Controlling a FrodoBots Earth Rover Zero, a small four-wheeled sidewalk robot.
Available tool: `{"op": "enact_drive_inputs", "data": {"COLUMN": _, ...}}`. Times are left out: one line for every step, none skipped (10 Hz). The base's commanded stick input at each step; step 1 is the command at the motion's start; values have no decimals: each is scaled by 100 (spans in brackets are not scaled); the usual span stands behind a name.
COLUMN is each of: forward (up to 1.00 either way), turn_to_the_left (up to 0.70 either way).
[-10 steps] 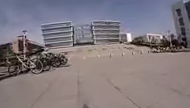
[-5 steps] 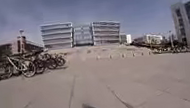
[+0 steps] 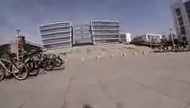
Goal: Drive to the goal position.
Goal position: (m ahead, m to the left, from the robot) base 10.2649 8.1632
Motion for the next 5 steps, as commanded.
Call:
{"op": "enact_drive_inputs", "data": {"forward": 100, "turn_to_the_left": 37}}
{"op": "enact_drive_inputs", "data": {"forward": 100, "turn_to_the_left": 21}}
{"op": "enact_drive_inputs", "data": {"forward": 100, "turn_to_the_left": 5}}
{"op": "enact_drive_inputs", "data": {"forward": 100, "turn_to_the_left": 0}}
{"op": "enact_drive_inputs", "data": {"forward": 100, "turn_to_the_left": 0}}
